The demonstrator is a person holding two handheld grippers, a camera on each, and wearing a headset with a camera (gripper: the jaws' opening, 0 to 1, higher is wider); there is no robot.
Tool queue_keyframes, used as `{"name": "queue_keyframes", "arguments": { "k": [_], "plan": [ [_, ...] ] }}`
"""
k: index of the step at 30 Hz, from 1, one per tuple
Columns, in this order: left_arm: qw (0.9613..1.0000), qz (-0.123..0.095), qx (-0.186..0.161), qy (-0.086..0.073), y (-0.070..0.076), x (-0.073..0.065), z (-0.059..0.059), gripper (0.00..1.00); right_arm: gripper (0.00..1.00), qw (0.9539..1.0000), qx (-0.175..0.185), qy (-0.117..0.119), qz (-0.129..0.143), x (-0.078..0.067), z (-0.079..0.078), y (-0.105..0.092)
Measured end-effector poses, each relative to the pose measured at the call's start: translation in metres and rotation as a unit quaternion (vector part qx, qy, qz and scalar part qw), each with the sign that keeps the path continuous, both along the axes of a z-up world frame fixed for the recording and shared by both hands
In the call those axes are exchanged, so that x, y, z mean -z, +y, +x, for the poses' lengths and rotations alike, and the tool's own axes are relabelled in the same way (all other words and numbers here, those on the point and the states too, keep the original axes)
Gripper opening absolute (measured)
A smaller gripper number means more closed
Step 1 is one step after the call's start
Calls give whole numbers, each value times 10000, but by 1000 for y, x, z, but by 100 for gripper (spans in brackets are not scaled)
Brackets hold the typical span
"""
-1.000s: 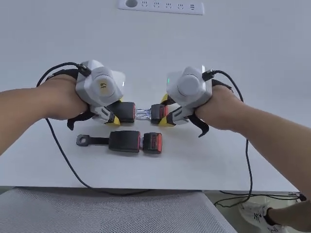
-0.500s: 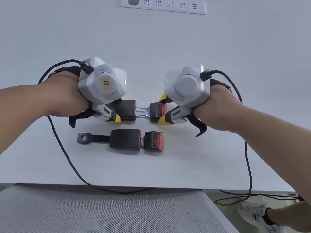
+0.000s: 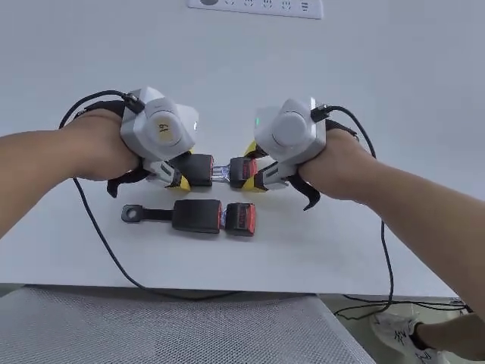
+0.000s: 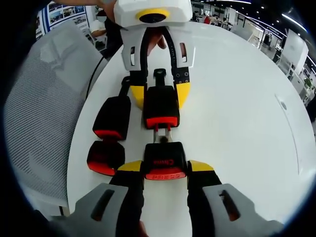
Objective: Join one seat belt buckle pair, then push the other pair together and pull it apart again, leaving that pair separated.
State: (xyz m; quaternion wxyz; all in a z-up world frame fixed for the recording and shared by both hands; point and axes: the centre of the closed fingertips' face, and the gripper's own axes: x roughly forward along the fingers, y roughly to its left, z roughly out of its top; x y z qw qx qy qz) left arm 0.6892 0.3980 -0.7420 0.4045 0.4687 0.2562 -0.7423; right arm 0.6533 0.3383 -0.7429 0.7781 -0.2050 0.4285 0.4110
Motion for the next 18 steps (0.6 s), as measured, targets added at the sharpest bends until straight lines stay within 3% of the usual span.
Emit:
{"name": "queue_keyframes", "arguments": {
  "k": [9,18],
  "plan": [
    [10000,-55,35,17,0,0,0,33,31,10000,34,-12,50,-1,1,4],
    [9999,-27,91,33,0,0,-1,33,30,9999,57,-57,-67,-4,3,8]
  ]
}}
